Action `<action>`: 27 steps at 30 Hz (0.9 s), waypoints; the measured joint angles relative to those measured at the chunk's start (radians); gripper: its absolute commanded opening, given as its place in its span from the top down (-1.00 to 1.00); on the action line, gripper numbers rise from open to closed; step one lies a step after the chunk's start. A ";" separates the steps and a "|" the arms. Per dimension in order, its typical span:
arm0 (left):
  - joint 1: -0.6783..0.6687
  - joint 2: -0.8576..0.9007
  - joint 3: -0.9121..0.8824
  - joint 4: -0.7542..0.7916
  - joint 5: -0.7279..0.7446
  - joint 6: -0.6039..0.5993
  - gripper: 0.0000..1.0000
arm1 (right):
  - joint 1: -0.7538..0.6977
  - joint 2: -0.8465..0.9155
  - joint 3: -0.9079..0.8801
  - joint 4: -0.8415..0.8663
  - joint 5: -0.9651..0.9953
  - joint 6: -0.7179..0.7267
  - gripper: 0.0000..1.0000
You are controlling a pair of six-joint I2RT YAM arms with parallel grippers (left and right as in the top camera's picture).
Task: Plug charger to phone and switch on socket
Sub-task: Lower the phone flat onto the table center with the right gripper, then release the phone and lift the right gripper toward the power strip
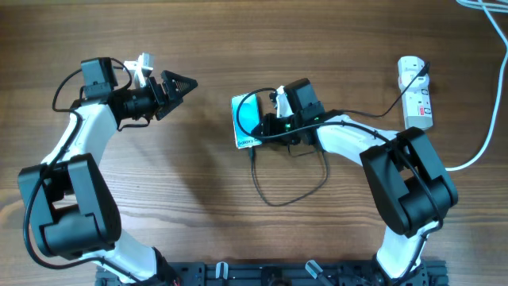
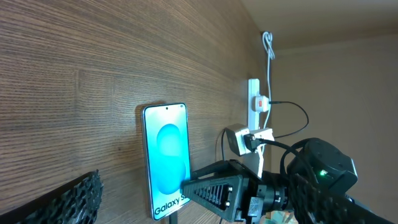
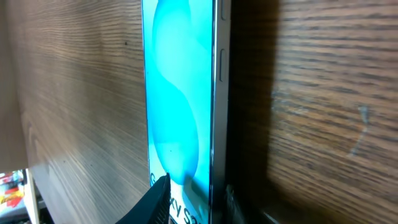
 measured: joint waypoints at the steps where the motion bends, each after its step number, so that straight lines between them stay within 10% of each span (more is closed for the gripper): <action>1: 0.000 0.000 0.000 0.000 0.000 0.000 -1.00 | 0.000 0.000 0.000 -0.005 0.005 0.000 0.28; 27: 0.000 0.000 0.000 0.000 -0.327 0.000 -1.00 | 0.002 -0.141 0.003 -0.194 0.093 -0.052 -0.18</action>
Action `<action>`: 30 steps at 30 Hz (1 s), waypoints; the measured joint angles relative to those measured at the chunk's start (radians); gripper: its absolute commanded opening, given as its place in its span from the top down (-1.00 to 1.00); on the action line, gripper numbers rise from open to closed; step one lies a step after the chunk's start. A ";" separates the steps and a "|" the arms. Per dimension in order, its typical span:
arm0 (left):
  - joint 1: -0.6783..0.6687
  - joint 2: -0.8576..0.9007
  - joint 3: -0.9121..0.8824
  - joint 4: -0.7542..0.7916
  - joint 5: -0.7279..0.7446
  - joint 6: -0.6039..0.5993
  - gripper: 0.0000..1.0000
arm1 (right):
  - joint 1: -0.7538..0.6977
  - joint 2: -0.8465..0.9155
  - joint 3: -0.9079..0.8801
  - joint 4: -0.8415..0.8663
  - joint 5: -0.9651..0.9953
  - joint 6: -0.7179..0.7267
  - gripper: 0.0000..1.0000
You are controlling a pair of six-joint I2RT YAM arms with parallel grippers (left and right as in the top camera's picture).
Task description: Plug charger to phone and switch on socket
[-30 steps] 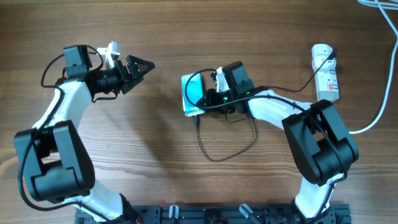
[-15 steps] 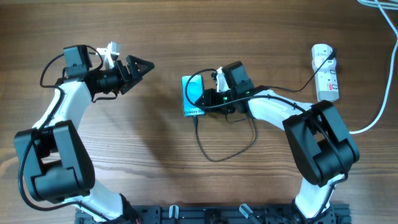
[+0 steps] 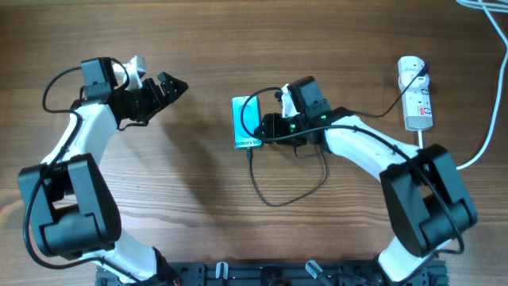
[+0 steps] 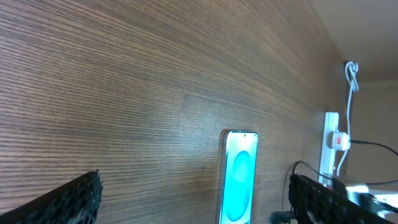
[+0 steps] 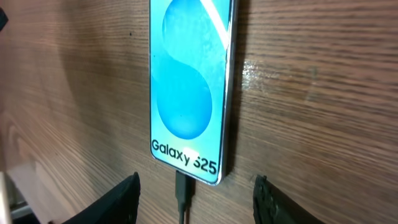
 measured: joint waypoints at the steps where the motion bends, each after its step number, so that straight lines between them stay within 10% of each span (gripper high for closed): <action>1: 0.000 0.000 0.000 0.000 -0.002 0.000 -1.00 | -0.002 -0.007 0.000 -0.008 0.008 -0.003 -0.18; 10: 0.000 0.000 0.000 0.000 -0.010 0.000 -1.00 | -0.018 -0.015 0.017 -0.101 0.045 -0.039 -0.39; 30: 0.000 0.000 0.000 0.000 -0.021 0.000 -1.00 | -0.334 -0.031 0.714 -0.687 0.469 -0.269 -0.99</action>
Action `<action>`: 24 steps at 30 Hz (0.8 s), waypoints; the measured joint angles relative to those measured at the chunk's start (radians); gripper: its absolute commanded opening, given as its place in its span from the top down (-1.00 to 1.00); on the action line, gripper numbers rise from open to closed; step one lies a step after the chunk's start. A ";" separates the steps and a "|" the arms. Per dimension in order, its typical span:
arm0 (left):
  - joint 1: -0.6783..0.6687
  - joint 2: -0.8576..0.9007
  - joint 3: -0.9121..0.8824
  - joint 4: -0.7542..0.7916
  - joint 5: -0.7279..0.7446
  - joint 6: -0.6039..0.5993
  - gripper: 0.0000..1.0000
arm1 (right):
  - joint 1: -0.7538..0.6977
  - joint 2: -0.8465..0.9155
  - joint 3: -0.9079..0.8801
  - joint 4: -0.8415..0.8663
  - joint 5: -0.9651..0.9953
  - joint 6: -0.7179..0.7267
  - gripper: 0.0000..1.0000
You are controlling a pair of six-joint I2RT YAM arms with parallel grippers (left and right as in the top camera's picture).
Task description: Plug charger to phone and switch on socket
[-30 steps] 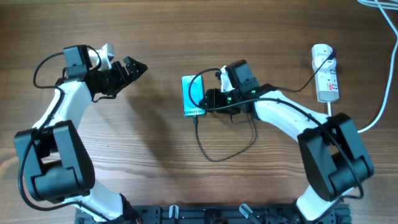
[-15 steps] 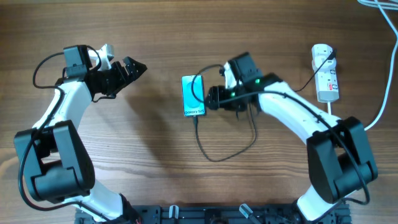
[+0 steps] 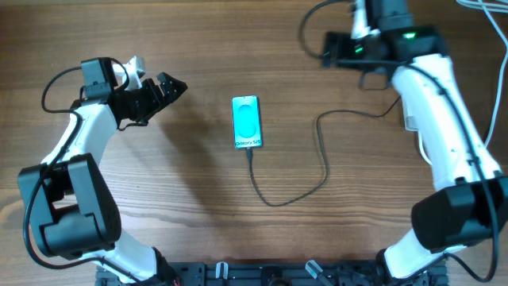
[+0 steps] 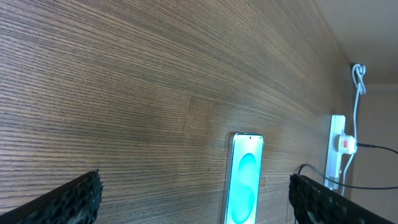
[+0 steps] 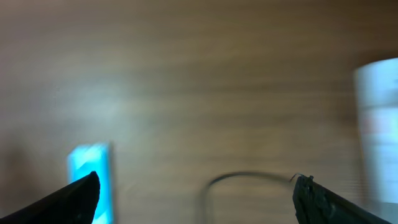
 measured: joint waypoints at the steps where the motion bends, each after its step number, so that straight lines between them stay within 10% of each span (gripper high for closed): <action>1: 0.000 0.000 0.000 0.000 0.000 0.000 -1.00 | -0.039 -0.002 0.000 0.010 0.033 -0.002 -0.99; 13: 0.000 0.000 0.000 0.000 0.000 0.000 -1.00 | -0.524 -0.002 0.000 0.133 0.129 0.035 -0.99; 24: 0.000 0.000 0.000 0.000 0.000 0.000 -1.00 | -0.650 0.032 -0.196 0.256 0.132 0.143 -0.99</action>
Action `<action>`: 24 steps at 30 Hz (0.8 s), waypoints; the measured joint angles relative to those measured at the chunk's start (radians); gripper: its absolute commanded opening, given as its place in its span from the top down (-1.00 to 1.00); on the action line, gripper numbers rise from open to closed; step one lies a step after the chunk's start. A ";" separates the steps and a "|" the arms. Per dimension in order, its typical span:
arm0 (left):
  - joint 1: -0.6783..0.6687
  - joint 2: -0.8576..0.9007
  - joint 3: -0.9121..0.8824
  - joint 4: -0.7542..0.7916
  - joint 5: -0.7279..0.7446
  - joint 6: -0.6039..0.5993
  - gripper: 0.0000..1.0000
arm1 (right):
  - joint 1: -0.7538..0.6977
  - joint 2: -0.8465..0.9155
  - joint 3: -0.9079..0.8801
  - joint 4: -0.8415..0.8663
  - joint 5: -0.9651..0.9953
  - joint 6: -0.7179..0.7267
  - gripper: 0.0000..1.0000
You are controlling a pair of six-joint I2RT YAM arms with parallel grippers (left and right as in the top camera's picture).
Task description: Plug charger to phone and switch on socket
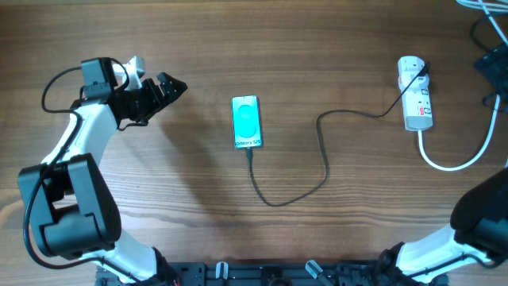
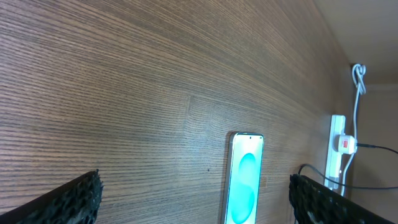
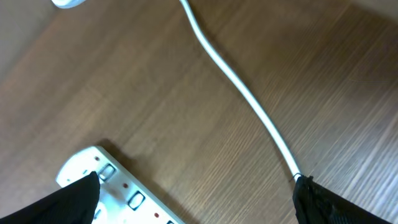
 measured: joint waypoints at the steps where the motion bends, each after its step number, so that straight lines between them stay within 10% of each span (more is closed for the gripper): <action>1: 0.000 0.000 0.000 0.000 0.000 0.000 -1.00 | 0.000 0.018 -0.014 0.006 0.000 0.002 -0.99; 24: 0.000 0.000 0.000 0.000 0.000 0.000 -1.00 | 0.019 0.306 -0.055 0.090 -0.195 -0.136 -0.99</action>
